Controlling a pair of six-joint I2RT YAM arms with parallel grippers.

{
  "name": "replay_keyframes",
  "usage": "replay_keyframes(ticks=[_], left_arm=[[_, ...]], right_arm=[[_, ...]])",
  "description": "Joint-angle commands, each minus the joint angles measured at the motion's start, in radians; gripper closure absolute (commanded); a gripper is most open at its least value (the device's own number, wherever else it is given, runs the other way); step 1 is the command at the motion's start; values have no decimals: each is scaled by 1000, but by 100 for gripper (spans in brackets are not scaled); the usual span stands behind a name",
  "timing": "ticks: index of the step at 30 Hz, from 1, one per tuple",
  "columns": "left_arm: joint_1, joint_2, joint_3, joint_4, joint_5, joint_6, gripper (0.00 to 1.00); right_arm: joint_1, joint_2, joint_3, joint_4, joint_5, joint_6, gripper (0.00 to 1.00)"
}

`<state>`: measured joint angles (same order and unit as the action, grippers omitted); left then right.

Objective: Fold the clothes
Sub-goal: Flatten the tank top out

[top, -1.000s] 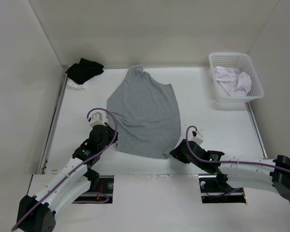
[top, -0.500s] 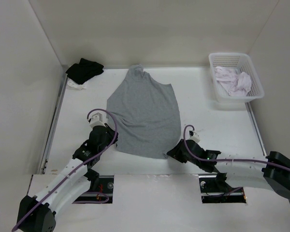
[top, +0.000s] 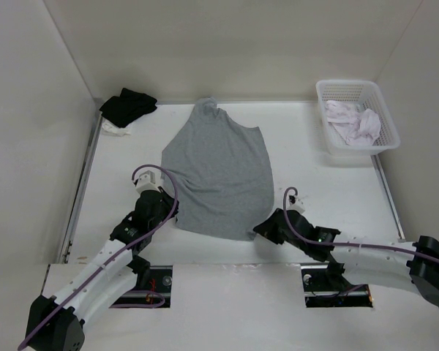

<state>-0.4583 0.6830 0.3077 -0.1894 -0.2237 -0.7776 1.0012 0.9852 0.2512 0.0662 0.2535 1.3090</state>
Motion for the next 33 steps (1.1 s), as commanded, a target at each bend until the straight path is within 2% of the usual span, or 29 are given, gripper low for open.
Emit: replay_keyframes(ticks=[1,4,8,14,17,19,22,24,28,33], left_arm=[[7,0,1,41,7,5,92],[7,9,-1,44,7,1,92],[7,0,-7,44,7,1,92],[7,6,-7,45,7,1,92],[10,-3,-10,45,7,-3,92],[10,-8,-4,41,7,-2,92],[11,-40,17,25,7,6,92],[17,-81,57,4,4,6,93],[23,-155,204,-31,-14,18,95],[27,-195,442,-36,-42,40,96]], right_arm=[[-17,-5,13,-3,7,-23,81],[-17,18,20,0,4,-31,74],[-17,43,22,17,3,-30,70],[-17,75,40,27,-11,-39,71],[-17,98,48,44,-25,-43,78],[-17,98,48,60,-23,-43,88],[-16,17,48,44,12,-48,96],[-8,-101,63,-9,61,-82,97],[4,-339,227,-279,176,-233,100],[53,-422,572,-521,375,-482,100]])
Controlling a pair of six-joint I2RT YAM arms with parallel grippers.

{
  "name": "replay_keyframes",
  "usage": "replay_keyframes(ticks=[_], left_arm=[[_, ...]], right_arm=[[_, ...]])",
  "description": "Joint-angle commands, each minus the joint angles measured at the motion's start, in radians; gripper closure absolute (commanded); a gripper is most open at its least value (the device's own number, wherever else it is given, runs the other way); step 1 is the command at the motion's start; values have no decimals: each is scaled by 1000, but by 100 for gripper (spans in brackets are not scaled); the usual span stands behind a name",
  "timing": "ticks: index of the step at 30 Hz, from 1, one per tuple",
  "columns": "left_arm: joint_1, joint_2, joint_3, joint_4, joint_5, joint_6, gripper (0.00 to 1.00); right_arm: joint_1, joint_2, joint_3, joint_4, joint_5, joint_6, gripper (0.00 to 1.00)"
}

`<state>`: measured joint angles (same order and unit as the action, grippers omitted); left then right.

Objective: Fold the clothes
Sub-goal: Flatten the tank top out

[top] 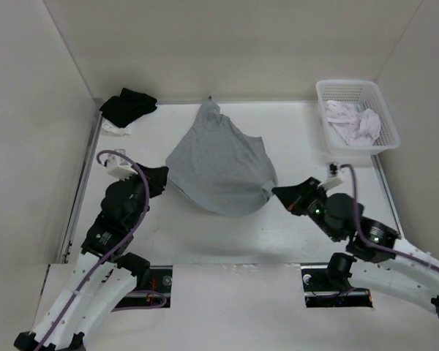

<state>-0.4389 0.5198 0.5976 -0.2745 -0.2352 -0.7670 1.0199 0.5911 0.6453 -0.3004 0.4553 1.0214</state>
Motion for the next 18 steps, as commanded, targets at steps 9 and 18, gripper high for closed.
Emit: replay_keyframes(ticks=[9,18], left_arm=[[45,3,628,98,-134,115,97],[111,158,944,149,-132,152,98]], right_arm=[[261,122,796,-19,554,-781,100],[314,343,1162,262,571,-1239,100]])
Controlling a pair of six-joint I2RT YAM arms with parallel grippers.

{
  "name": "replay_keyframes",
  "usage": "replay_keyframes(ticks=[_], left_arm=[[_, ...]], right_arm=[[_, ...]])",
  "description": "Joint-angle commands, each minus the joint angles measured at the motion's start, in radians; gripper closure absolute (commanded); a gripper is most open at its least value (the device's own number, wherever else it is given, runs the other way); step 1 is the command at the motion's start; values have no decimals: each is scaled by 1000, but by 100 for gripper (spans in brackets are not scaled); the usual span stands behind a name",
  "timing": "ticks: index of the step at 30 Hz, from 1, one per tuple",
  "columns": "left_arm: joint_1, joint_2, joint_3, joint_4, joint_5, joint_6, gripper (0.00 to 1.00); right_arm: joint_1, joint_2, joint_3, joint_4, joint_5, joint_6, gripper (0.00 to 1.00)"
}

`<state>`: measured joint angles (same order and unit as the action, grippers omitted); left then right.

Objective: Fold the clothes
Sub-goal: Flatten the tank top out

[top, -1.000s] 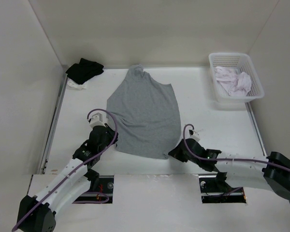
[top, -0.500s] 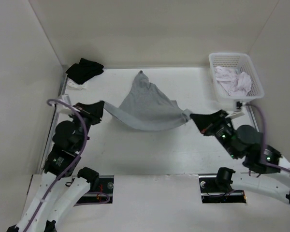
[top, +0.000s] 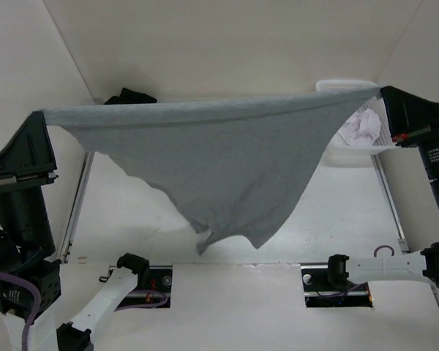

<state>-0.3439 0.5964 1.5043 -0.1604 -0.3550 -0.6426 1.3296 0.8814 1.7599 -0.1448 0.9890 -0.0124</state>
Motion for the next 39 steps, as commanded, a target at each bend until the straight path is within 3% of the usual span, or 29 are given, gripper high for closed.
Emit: replay_keyframes(ticks=[1,7,10,13,16,19,25,27,34,37,39], left_arm=[[10,94,39,35,0,17,98],[-4,51,-232,62,10,-74,97],[19,91,-343,114,-24,-77,97],[71,222,-340,179,-22,-72,97],[144,408,-236,238,19,-86,97],[202,612,-28,237,79,-103,97],[305,858,362,142,186,-150,97],[331,870,413,139,206,-158,97],[380,792,386,169,234,-135,97],[374,680,196,223,231,-140,97],[360,567,8,274,211,-131,97]], right_arm=[[4,63,43,108,33,-208,100],[-25,19,-210,116,-1,-39,100],[-207,66,-252,55,-139,75,100],[-448,178,-199,-25,-388,218,100],[-715,362,-43,-62,-652,340,100],[-862,569,222,-105,-786,390,100],[-970,914,919,-349,-851,433,100],[-982,955,1035,-369,-875,448,100],[-993,796,847,-323,-895,451,100],[-987,650,597,-262,-891,425,100],[-959,505,323,-169,-889,417,100]])
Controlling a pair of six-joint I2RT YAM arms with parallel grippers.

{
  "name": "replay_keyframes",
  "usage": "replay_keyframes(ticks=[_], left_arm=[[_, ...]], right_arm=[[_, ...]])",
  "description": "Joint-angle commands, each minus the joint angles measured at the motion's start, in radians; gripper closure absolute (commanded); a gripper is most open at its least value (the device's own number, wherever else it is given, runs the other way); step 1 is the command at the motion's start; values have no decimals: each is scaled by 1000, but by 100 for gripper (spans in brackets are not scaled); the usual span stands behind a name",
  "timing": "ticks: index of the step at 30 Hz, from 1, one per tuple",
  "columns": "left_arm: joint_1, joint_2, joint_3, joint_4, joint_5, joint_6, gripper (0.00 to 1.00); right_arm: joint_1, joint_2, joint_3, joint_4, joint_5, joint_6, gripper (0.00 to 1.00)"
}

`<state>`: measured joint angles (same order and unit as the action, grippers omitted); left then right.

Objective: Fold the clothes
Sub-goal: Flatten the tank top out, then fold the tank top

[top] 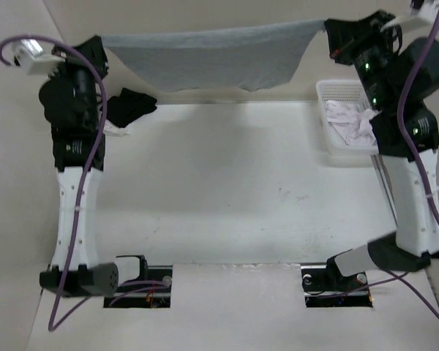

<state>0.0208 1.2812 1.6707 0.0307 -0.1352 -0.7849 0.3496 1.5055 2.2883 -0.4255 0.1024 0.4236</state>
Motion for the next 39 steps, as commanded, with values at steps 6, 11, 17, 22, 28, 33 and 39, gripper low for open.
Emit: replay_keyframes(ticks=[6,11,17,22,28,33,39], left_arm=[[-34,-489,-729,115,-43,-20,97],[-64,-814,-1060,-96,-40,22,97],[-93,-1144,-1177,-582,-33,-6,97],[-221,-1231,-1129,-756,-105,-157,97],[-212,-1139,-1057,-656,-170,-107,97],[-201,-861,-1072,-289,-184,-109,97],[-126,-426,-982,102,-265,-116,98]], right_arm=[[162,-584,-1043,295,109,-2,100],[333,-882,-1580,285,187,180,100],[663,-1122,-1852,95,255,473,100],[1035,-1156,-1863,-122,454,726,100],[1239,-997,-1701,-197,709,756,100],[745,-851,-1615,58,477,369,100],[135,-465,-1479,503,-24,207,100]])
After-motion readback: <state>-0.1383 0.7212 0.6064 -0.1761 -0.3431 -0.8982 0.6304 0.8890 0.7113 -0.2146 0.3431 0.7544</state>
